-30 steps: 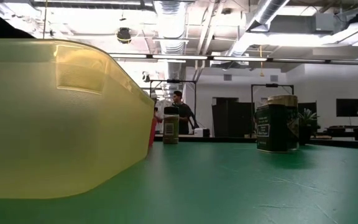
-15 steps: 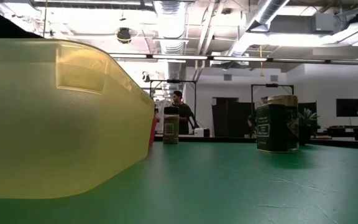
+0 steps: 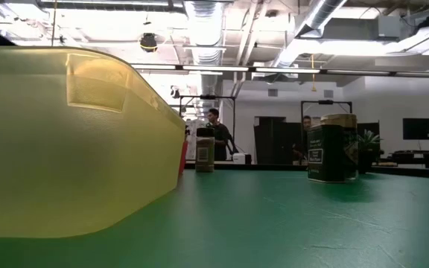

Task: Sort spices by type
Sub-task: Put the right black seasoning bottle into the blue bin, then put the black seasoning bottle into the blue bin

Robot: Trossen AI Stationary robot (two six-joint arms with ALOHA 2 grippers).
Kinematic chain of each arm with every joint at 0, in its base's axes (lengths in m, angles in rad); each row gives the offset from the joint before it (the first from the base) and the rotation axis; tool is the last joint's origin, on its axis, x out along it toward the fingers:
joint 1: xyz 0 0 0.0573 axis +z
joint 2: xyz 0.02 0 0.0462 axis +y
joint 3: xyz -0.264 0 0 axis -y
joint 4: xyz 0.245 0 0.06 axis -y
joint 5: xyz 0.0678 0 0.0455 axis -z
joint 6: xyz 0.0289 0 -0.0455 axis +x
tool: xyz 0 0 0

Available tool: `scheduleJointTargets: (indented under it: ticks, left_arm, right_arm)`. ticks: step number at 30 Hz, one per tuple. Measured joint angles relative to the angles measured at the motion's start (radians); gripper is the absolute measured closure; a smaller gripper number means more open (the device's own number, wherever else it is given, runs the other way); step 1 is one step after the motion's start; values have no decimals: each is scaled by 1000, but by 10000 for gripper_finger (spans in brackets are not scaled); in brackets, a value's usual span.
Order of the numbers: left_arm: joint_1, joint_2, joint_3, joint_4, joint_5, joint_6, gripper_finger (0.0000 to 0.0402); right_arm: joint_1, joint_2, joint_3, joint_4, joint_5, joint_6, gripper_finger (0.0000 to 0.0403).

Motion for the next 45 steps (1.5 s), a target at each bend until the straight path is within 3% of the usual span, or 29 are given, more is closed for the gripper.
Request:
scheduleJointTargets:
  ticks: [8, 23, 30, 37, 41, 45]
  left_arm:
    - [8, 8, 0, 0, 49, 9, 166]
    - [-7, -19, 10, -24, 128, -33, 164]
    - [-8, -86, 10, -35, 153, 43, 163]
    - [-7, -216, 10, -89, 161, 69, 148]
    - [-6, -336, 10, -104, 191, 170, 146]
    - [35, -485, 10, -133, 194, 159, 151]
  right_arm:
    - [15, 0, 0, 12, -6, 16, 99]
    - [14, 0, 0, 25, -6, 31, 99]
    - [14, 0, 0, 33, -6, 31, 99]
    - [1, 0, 0, 42, -6, 43, 99]
    - [-30, 0, 0, 38, -6, 110, 99]
    - [-70, 11, 1, 50, -7, 144, 99]
